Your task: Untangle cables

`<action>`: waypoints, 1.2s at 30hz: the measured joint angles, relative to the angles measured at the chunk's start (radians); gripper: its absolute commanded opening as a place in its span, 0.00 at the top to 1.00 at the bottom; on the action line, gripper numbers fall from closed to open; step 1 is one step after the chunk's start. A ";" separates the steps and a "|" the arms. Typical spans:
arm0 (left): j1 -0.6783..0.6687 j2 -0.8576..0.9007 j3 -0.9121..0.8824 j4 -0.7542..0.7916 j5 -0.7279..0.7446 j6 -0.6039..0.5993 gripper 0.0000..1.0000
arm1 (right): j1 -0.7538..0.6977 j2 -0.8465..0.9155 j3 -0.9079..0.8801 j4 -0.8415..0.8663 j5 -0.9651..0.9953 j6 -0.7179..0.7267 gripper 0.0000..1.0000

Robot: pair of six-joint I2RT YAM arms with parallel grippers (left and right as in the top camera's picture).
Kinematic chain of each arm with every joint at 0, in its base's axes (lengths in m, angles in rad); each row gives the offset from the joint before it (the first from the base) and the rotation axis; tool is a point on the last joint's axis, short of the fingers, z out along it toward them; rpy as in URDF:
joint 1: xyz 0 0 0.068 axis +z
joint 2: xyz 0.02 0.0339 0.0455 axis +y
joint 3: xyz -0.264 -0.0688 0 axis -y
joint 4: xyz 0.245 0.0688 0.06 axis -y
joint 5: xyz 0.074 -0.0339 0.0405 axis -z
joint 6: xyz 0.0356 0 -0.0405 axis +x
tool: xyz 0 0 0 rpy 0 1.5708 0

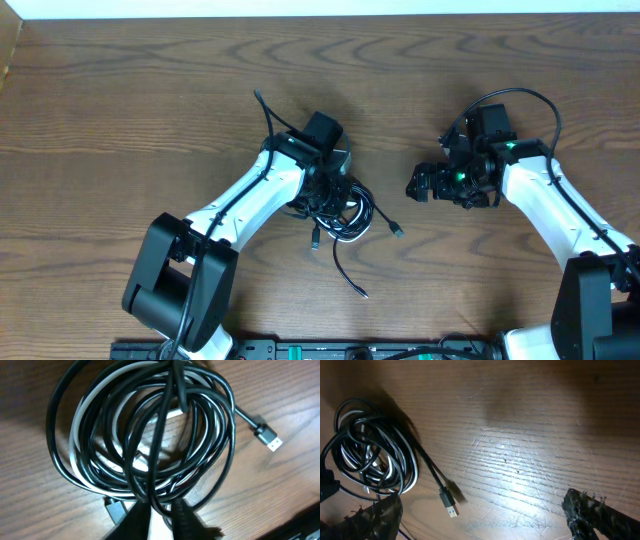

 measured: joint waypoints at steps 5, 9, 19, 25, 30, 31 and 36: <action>0.000 0.000 0.000 0.012 0.000 0.035 0.92 | 0.000 0.000 0.000 0.000 0.000 0.000 0.01; -0.003 0.000 0.000 0.016 0.000 0.109 0.92 | 0.000 0.000 0.000 0.000 0.000 0.000 0.01; -0.089 0.000 0.000 0.032 -0.002 0.312 0.92 | 0.000 0.000 0.000 0.058 -0.001 0.001 0.01; -0.155 0.000 0.000 0.045 -0.003 0.357 0.92 | 0.009 0.000 0.000 0.059 -0.006 0.031 0.12; -0.165 0.000 0.000 0.045 -0.004 0.391 0.92 | 0.056 0.000 -0.006 0.100 -0.013 0.076 0.19; -0.164 0.000 0.000 0.045 -0.004 0.394 0.92 | 0.066 0.000 -0.012 0.117 -0.013 0.084 0.19; -0.164 0.000 0.000 0.033 -0.005 0.413 0.92 | 0.129 0.000 -0.111 0.295 -0.031 0.145 0.23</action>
